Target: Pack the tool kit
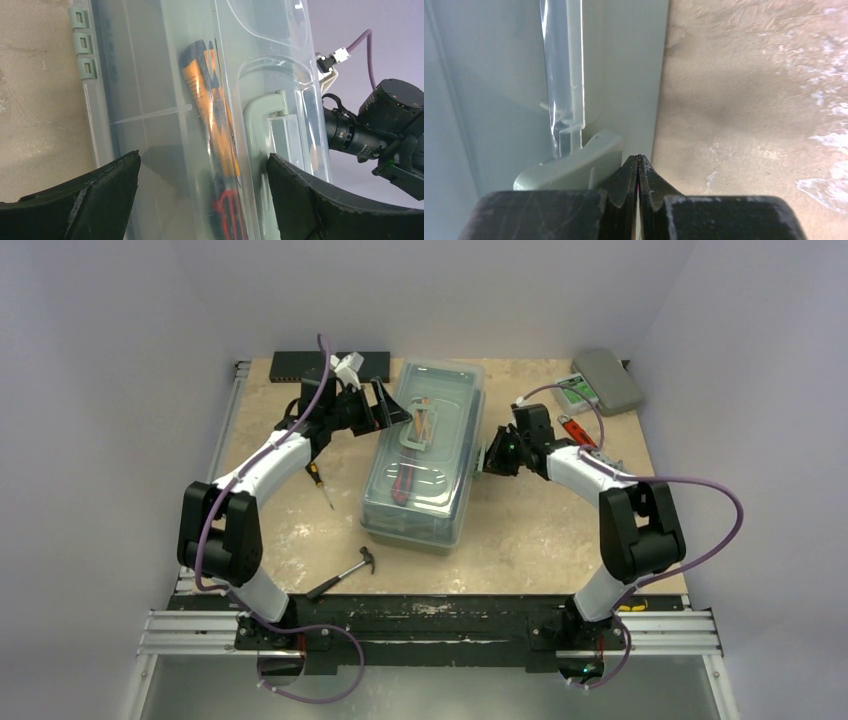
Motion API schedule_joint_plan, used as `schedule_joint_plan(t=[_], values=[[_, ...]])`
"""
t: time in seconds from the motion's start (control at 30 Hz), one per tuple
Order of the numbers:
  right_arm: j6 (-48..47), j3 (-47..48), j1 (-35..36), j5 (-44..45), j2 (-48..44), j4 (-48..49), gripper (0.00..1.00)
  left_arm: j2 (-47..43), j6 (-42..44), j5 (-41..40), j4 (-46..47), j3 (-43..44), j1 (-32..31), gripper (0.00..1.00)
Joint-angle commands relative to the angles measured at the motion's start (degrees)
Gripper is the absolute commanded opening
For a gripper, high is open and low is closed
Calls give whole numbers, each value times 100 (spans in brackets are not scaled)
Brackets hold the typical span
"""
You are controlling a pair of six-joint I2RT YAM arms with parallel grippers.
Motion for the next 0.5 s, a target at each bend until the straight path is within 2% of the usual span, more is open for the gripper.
schedule_joint_plan(t=[0.0,0.2,0.47], values=[[-142,859,488,876,110,-854,0,446,178,136,-737,-304,-343,90],[76,1913,1094,2281,672,-2285,0,511,186,154,-695,-345,-333,90],[298,2327,1405,2964,1283,-2712,0,582,169,195,-629,-389,-335,90]])
